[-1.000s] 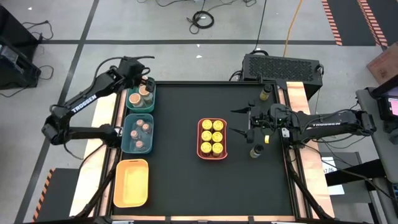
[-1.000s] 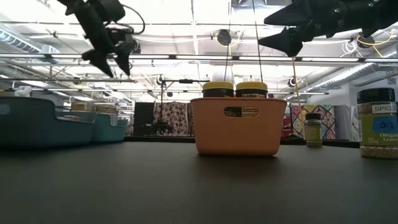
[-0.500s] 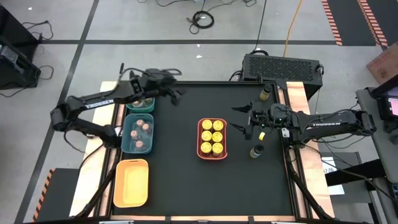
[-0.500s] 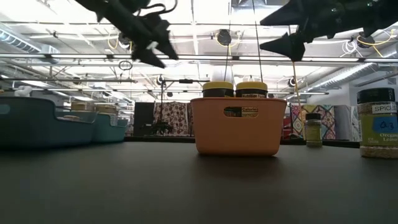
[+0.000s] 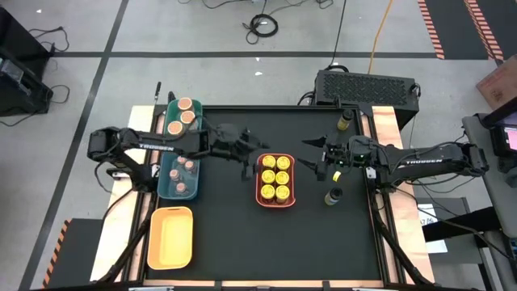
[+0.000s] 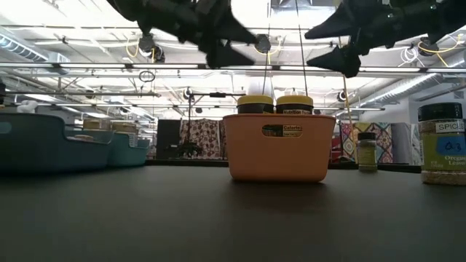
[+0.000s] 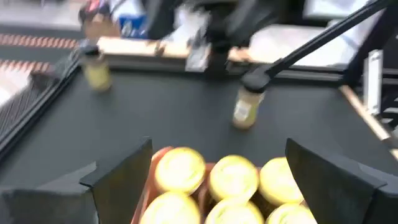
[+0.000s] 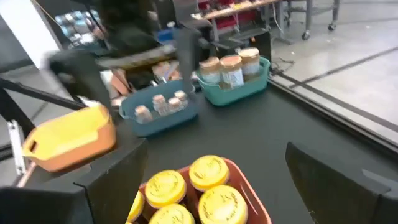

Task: Sort spices by type
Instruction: Put the green seasoning bottle in the yellow bin

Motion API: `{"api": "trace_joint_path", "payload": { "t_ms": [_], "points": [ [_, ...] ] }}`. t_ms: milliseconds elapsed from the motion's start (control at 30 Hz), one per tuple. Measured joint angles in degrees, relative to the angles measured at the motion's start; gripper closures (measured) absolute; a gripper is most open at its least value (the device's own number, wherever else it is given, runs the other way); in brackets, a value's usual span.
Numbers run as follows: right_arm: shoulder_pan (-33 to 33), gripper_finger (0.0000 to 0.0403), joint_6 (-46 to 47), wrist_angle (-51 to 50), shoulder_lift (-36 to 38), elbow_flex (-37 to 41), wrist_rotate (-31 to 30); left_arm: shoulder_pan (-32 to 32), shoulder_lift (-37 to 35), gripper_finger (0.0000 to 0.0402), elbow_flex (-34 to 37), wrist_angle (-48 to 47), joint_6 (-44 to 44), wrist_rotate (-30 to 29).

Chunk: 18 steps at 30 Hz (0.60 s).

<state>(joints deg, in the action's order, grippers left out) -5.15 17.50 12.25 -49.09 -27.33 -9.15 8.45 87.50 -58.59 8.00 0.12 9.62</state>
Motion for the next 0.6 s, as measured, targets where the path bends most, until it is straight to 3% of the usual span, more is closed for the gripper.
{"api": "trace_joint_path", "payload": {
  "t_ms": [267, 600],
  "points": [
    [0.82, 0.0028, 2.57, -5.65, -0.01, 0.0, 0.24, -7.73, 3.85, 0.0032, 0.0, 11.68, 0.36, -1.11],
    [5.37, 0.0028, 11.49, -15.25, 0.39, 0.0, 1.44, -12.33, 12.17, 0.0032, 0.02, 25.32, 0.35, -0.6]
  ]
}}
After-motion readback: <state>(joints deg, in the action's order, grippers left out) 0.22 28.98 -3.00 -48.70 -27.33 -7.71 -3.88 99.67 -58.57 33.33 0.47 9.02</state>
